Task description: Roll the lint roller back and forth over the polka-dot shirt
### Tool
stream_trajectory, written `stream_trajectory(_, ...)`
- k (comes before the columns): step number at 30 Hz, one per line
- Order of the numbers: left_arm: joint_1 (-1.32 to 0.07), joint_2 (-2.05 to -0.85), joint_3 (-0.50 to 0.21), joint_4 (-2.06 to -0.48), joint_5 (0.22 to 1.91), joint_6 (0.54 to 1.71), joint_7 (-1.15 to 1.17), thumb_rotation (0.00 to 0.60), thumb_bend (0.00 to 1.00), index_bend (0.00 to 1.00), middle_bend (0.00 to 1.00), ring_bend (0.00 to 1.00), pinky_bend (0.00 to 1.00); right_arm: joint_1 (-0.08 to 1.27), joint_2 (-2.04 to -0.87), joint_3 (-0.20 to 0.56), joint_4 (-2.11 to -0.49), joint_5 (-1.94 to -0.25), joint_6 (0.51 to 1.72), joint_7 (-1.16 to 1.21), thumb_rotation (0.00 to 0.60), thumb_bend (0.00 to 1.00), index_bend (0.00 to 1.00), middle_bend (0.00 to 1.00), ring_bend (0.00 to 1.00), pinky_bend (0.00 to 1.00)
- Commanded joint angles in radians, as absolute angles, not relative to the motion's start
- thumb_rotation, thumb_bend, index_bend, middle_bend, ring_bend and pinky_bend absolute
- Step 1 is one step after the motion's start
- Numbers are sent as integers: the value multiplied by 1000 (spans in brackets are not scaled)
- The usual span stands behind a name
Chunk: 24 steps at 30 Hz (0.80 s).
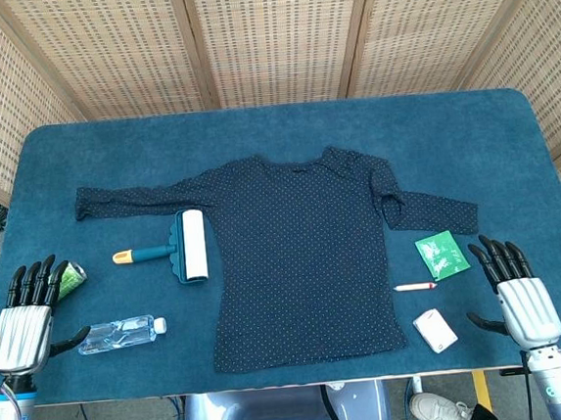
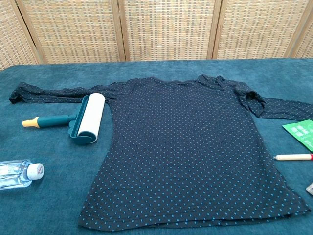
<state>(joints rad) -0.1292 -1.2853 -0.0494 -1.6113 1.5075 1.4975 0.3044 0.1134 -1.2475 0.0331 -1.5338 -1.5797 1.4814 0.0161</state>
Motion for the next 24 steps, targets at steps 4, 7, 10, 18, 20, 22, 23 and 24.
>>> stream_trajectory(4, -128, -1285, -49, -1612, 1510, 1501, 304, 600, 2, 0, 0, 0, 0, 112, -1247, 32, -1534, -1583, 1485, 18, 600, 13, 0, 0, 0, 0)
stream_trajectory(7, -127, -1283, -48, -1614, 1510, 1502, 302, 600, 3, 0, 0, 0, 0, 111, -1247, 31, -1533, -1583, 1486, 19, 600, 13, 0, 0, 0, 0)
stream_trajectory(10, -127, -1281, -50, -1615, 1510, 1503, 297, 600, 3, 0, 0, 0, 0, 112, -1246, 30, -1536, -1589, 1489, 22, 600, 13, 0, 0, 0, 0)
stream_trajectory(18, -129, -1280, -51, -1615, 1504, 1497, 295, 600, 2, 0, 0, 0, 0, 113, -1245, 33, -1537, -1580, 1484, 23, 600, 14, 0, 0, 0, 0)
stream_trajectory(20, -128, -1279, -50, -1616, 1506, 1499, 295, 600, 2, 0, 0, 0, 0, 112, -1244, 33, -1536, -1582, 1485, 25, 600, 13, 0, 0, 0, 0)
stream_trajectory(22, -127, -1279, -50, -1618, 1508, 1502, 297, 600, 2, 0, 0, 0, 0, 112, -1243, 32, -1535, -1582, 1485, 25, 600, 13, 0, 0, 0, 0)
stream_trajectory(23, -127, -1279, -49, -1619, 1508, 1502, 298, 600, 2, 0, 0, 0, 0, 112, -1243, 32, -1535, -1581, 1484, 25, 600, 13, 0, 0, 0, 0)
stream_trajectory(24, -127, -1278, -50, -1619, 1508, 1502, 299, 600, 2, 0, 0, 0, 0, 112, -1244, 32, -1534, -1581, 1484, 25, 600, 13, 0, 0, 0, 0)
